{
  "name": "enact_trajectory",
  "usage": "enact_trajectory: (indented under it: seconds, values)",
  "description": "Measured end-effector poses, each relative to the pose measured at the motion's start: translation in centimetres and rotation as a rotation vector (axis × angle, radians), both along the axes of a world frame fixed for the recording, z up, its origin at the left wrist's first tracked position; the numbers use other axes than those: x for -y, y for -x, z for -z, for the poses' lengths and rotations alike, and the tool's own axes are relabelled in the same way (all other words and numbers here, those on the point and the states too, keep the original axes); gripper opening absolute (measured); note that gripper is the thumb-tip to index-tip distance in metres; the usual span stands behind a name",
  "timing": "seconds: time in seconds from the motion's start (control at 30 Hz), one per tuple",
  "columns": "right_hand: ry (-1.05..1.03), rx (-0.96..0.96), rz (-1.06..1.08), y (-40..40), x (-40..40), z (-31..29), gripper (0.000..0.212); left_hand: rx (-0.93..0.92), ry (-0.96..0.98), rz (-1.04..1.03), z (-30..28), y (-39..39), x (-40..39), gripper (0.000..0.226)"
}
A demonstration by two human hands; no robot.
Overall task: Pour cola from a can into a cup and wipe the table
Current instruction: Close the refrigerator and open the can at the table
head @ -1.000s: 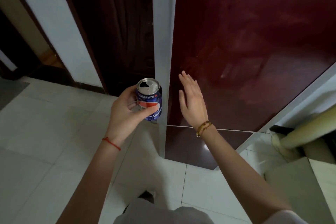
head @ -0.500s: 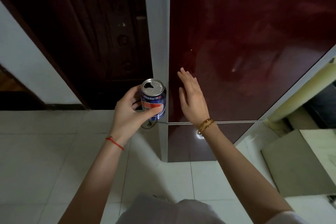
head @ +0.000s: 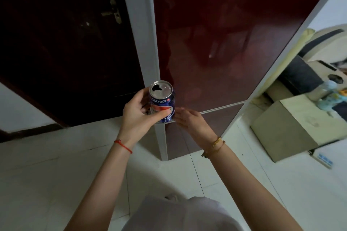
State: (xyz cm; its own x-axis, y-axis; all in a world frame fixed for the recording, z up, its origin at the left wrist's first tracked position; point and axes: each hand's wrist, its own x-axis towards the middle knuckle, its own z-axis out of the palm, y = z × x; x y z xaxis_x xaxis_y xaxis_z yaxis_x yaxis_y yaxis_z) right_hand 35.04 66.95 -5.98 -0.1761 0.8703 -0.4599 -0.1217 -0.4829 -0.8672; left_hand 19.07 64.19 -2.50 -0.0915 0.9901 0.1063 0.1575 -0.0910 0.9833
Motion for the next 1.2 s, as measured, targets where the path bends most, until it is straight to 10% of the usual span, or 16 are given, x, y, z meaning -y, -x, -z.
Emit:
enact_trajectory:
  seconds: [0.7, 1.2]
  values:
    - [0.272, -0.381, 0.484, -11.0, 14.4, 3.3, 0.038, -0.119, 0.132, 0.737, 4.2, -11.5, 2.3, 0.073]
    - [0.229, -0.492, 0.979, -21.9, 37.3, 4.5, 0.037, -0.138, 0.153, 1.258, 5.7, -28.0, 18.2, 0.067]
